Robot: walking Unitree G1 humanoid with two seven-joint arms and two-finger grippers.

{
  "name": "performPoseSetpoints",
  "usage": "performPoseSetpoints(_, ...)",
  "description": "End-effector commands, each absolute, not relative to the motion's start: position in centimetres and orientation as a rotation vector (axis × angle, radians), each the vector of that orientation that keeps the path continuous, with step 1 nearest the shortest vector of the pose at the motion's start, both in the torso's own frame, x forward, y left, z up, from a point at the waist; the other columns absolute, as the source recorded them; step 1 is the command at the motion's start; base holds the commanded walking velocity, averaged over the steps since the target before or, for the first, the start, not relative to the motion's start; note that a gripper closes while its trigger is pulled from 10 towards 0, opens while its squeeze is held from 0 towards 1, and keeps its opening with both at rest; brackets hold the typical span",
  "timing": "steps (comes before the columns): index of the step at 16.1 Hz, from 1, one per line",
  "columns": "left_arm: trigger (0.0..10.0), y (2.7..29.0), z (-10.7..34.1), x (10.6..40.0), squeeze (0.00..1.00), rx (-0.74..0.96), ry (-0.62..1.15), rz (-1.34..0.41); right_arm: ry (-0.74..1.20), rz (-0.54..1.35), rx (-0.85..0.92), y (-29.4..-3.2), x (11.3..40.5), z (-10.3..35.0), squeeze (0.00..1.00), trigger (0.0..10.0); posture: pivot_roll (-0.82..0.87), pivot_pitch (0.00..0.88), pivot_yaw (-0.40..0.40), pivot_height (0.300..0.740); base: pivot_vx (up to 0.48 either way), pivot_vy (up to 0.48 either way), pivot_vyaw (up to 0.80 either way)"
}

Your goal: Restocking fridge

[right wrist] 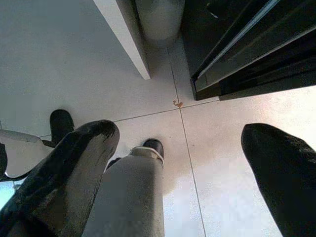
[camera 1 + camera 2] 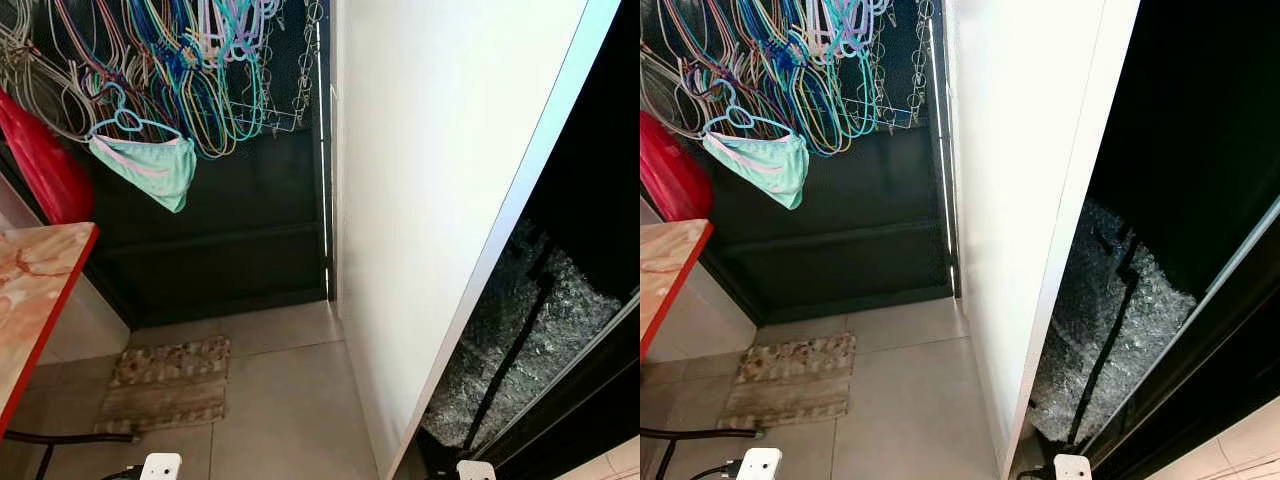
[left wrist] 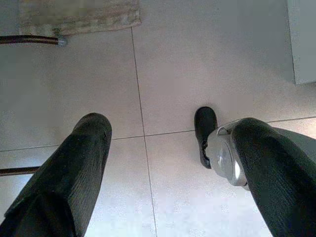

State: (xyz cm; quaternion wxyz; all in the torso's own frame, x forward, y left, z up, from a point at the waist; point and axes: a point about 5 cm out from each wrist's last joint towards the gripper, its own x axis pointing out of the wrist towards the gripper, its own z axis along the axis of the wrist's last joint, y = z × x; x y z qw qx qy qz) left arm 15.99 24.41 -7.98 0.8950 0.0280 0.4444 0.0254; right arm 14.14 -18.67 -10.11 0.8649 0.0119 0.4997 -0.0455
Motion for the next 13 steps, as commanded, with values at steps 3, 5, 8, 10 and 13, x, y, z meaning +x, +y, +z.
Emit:
performPoseSetpoints(3,10.0,24.48,-8.18,15.56,0.0,0.042,0.942,0.07,1.05,-0.1,0.037,-18.62,14.1,-10.14,0.0,10.0,0.02,0.052,0.042,0.74,-0.244,0.0,0.0)
performPoseSetpoints(5,10.0,24.47,-8.19,15.55,0.0,0.041,0.942,0.07,1.051,-0.093,0.032,-18.64,14.1,-10.13,0.0,10.0,0.02,0.053,0.04,0.74,-0.255,0.0,0.0)
performPoseSetpoints(8,10.0,24.44,-8.2,15.54,0.0,0.04,0.942,0.071,1.052,-0.091,0.029,-18.67,14.11,-10.13,0.0,10.0,0.02,0.052,0.039,0.74,-0.257,0.0,0.0)
performPoseSetpoints(10,10.0,24.43,-8.2,15.55,0.0,0.039,0.942,0.071,1.051,-0.089,0.027,-18.68,14.13,-10.12,0.0,10.0,0.02,0.051,0.038,0.74,-0.255,0.0,0.0)
performPoseSetpoints(13,10.0,24.41,-8.2,15.58,0.0,0.04,0.942,0.07,1.051,-0.087,0.026,-18.7,14.16,-10.11,0.0,10.0,0.02,0.05,0.037,0.74,-0.255,0.0,0.0)
